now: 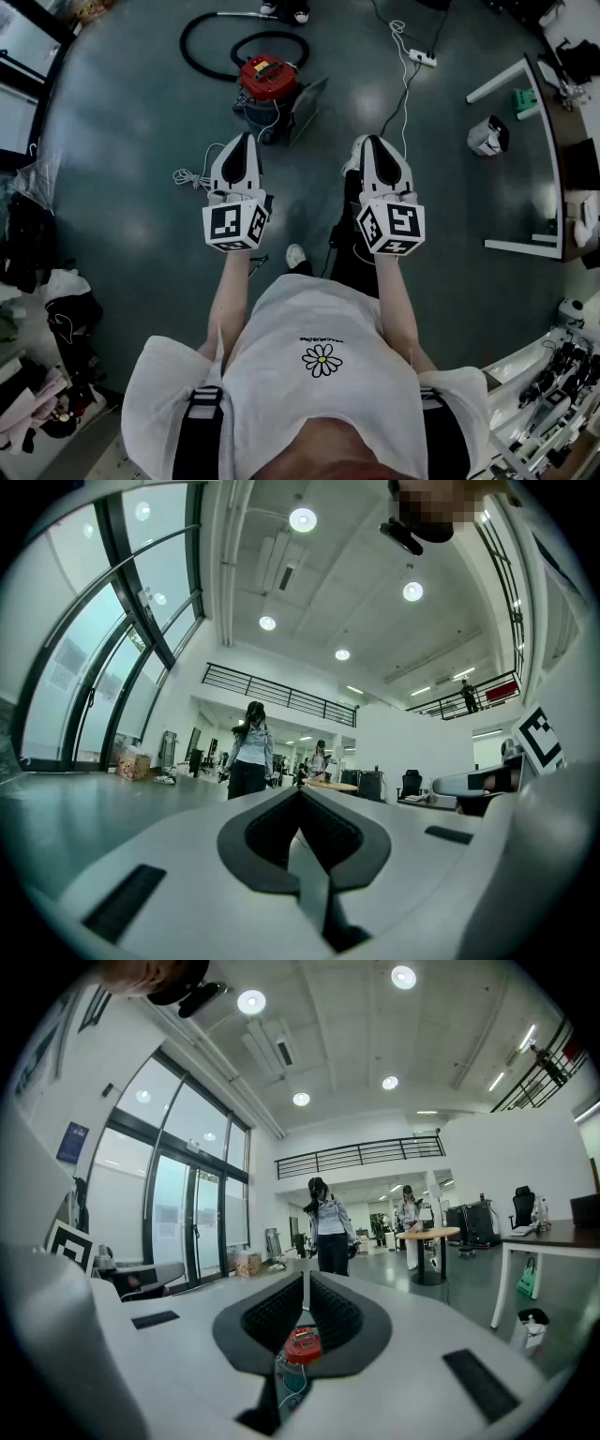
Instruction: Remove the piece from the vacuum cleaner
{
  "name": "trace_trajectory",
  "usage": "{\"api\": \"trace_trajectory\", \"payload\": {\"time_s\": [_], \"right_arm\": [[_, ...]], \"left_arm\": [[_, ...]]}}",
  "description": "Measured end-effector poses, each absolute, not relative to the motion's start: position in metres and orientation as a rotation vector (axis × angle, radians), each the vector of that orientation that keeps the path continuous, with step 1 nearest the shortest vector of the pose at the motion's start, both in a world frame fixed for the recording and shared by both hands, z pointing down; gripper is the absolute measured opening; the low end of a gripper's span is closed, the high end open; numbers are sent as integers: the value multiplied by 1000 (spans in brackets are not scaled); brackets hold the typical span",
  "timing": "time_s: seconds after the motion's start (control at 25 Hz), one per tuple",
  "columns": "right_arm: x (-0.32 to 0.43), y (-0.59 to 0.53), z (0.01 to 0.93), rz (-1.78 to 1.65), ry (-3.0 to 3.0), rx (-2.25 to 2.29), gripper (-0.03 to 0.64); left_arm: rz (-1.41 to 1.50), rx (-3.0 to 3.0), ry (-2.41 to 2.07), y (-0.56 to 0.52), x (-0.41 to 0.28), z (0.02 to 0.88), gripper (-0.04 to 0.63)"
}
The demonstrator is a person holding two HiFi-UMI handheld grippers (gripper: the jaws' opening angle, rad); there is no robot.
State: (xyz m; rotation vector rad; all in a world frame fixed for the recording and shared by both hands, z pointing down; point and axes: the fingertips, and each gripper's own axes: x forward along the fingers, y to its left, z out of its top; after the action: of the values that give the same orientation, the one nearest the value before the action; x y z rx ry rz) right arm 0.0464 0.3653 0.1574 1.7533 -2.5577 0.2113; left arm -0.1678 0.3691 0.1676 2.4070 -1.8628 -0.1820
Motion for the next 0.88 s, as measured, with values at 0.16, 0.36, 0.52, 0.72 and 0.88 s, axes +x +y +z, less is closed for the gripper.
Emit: {"api": "trace_trajectory", "payload": {"time_s": [0.16,0.36,0.52,0.72,0.88], "right_arm": [[52,309,178,270,-2589,1720,14],[41,224,222,351,-2583,1601,14],[50,163,230,426,-2576,1600,14],[67,103,232,468,-2599,1560,14],[74,64,233,524,-2609,1567,15]], "left_arm": [[-172,2420,-1880,322,-154,169,0],[-133,2406,-1892,253,-149,178,2],[-96,2368,-1907,190,-139,186,2],[-51,2353,-1933,130,-123,179,2],[-28,2362,-1961,91,-120,172,1]]}}
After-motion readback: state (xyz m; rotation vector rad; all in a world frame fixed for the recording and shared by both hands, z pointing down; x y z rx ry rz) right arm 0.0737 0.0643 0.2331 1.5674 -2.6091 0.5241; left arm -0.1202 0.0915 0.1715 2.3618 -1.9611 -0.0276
